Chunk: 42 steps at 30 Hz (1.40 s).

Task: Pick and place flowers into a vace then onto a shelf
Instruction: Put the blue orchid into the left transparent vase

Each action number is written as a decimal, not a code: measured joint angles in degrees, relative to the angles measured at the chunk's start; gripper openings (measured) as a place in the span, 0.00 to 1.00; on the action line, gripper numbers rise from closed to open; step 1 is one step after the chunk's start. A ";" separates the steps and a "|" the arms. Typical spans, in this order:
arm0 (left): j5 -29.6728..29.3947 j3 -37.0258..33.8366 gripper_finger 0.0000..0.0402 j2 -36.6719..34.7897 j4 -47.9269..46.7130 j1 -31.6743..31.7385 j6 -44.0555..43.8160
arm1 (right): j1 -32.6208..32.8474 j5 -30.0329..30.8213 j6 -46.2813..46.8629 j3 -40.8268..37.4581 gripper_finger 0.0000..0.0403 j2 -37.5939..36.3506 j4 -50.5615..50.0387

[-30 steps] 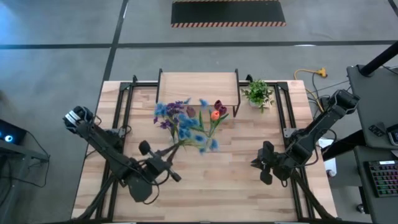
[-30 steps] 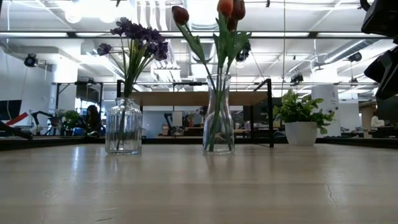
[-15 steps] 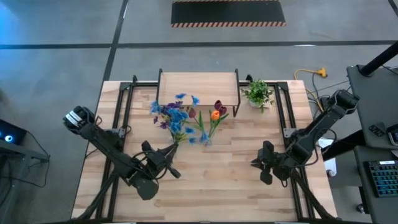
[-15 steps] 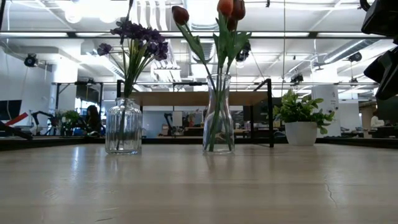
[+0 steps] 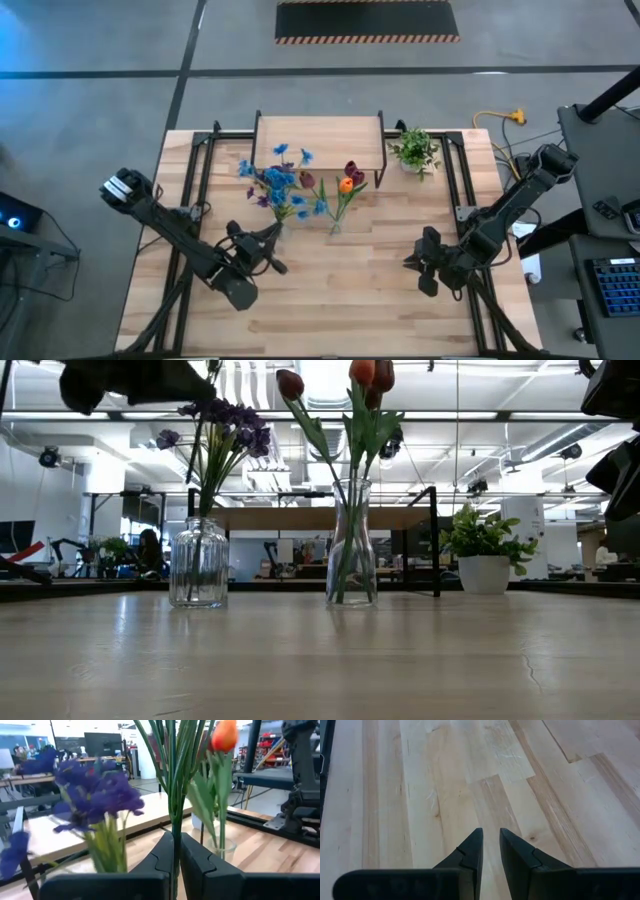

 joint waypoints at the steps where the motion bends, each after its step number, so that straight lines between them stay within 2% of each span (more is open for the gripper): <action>1: 0.00 -1.02 0.00 -0.75 0.06 -0.02 -1.10 | 0.00 0.00 0.00 0.00 0.14 0.00 0.00; 8: -0.15 -7.17 0.00 -6.83 0.11 0.00 -5.22 | 0.00 0.00 0.00 0.00 0.14 0.00 0.02; 14: -0.17 -10.14 0.00 -8.96 0.09 0.00 -7.53 | -0.04 0.20 -0.24 0.00 0.14 0.00 0.00; 26: 0.12 -10.41 0.00 -4.44 1.15 1.76 -12.28 | -0.02 0.39 -0.20 -0.77 0.14 0.00 -0.01; 42: -0.04 -10.39 0.00 -3.53 3.12 4.09 -12.34 | 0.00 0.39 -0.68 -1.29 0.14 0.00 -0.35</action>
